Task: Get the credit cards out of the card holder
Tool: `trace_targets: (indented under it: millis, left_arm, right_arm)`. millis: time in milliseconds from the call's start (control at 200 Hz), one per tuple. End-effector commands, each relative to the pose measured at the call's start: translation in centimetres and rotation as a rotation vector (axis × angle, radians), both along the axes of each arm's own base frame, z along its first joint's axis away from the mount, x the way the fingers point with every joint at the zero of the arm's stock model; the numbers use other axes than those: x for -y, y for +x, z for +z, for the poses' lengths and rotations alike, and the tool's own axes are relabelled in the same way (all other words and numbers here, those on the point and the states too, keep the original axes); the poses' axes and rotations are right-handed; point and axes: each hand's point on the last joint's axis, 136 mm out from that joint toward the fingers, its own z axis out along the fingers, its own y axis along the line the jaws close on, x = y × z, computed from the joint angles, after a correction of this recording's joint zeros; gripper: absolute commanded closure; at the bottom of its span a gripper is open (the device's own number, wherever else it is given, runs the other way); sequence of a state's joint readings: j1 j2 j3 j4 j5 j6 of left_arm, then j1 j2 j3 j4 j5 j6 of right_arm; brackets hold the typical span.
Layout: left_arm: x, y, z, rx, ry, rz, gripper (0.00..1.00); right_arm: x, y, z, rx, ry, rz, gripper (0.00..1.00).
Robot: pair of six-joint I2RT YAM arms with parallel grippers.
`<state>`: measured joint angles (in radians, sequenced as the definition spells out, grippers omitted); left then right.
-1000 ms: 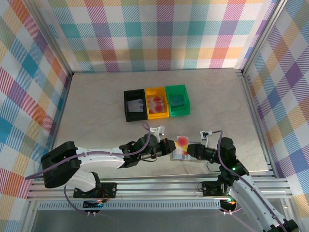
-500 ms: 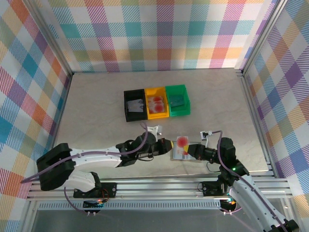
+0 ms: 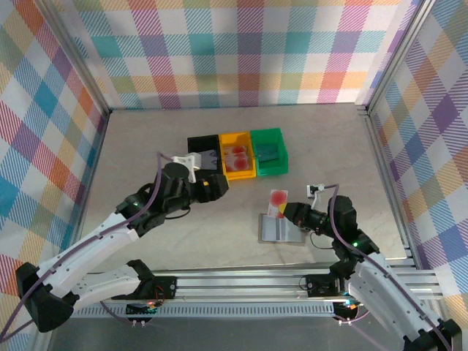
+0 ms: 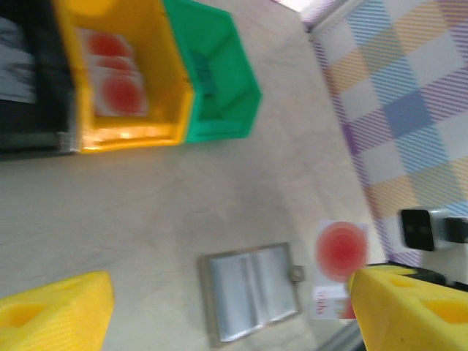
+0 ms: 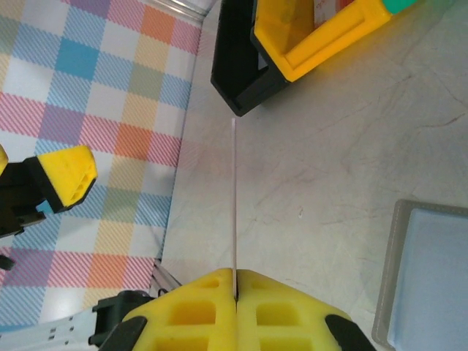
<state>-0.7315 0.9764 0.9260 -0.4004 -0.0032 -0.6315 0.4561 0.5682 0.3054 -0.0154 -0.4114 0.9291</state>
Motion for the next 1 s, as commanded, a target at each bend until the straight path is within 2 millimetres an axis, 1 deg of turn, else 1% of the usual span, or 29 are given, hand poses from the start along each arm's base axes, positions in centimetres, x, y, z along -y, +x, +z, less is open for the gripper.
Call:
trace_targets:
  millis: [0,75,120,155,240,290,390,485,610,715,780,870,900,995]
  left_arm:
    - [-4.6,-1.0,-1.7,-0.034,0.238,0.017,0.10]
    - [-7.2,-0.7,-1.3,-0.020,0.299,0.092,0.05]
    - [-8.4,-0.5,-1.0,-0.007,0.324,0.128,0.04]
    - [-9.2,-0.4,-0.8,0.004,0.348,0.159,0.00]
    - [-11.1,0.0,-0.9,0.023,0.408,0.230,0.00]
    - [-11.7,0.1,-1.0,0.028,0.427,0.258,0.00]
    - [-12.0,0.2,-1.7,0.025,0.438,0.276,0.00]
    - [-12.9,0.3,-1.6,0.025,0.470,0.311,0.00]
    - [-13.3,0.1,-1.4,0.041,0.466,0.320,0.00]
    - [-13.8,-0.2,-1.4,0.049,0.477,0.335,0.00]
    - [-13.8,-0.3,-1.3,0.051,0.472,0.332,0.00]
    - [-14.3,-0.3,-1.0,0.068,0.481,0.351,0.00]
    - [-14.4,-0.3,-0.9,0.072,0.484,0.355,0.00]
    - [-14.3,-0.2,-0.9,0.077,0.483,0.354,0.00]
  right_arm:
    - [-0.3,1.8,2.1,0.052,-0.005,-0.076,1.00]
    - [-0.8,2.6,2.2,0.044,-0.032,-0.109,1.00]
    - [-1.0,3.1,2.3,0.036,-0.042,-0.136,1.00]
    - [-1.2,3.6,2.3,0.026,-0.047,-0.163,1.00]
    - [-1.6,4.7,2.6,0.010,-0.048,-0.239,1.00]
    - [-1.8,5.4,2.8,-0.003,-0.054,-0.302,1.00]
    - [-2.9,6.9,3.8,-0.016,-0.025,-0.416,1.00]
    - [-5.1,8.3,4.5,-0.047,-0.002,-0.484,1.00]
    - [-8.4,10.4,3.8,-0.185,0.017,-0.544,1.00]
    - [-10.3,11.9,2.8,-0.319,0.009,-0.610,1.00]
    - [-11.0,12.8,2.3,-0.358,0.012,-0.657,1.00]
    - [-10.7,13.8,1.5,-0.415,-0.035,-0.766,1.00]
    - [-10.8,14.2,1.7,-0.414,-0.037,-0.783,1.00]
    - [-11.6,15.3,1.5,-0.442,-0.057,-0.825,1.00]
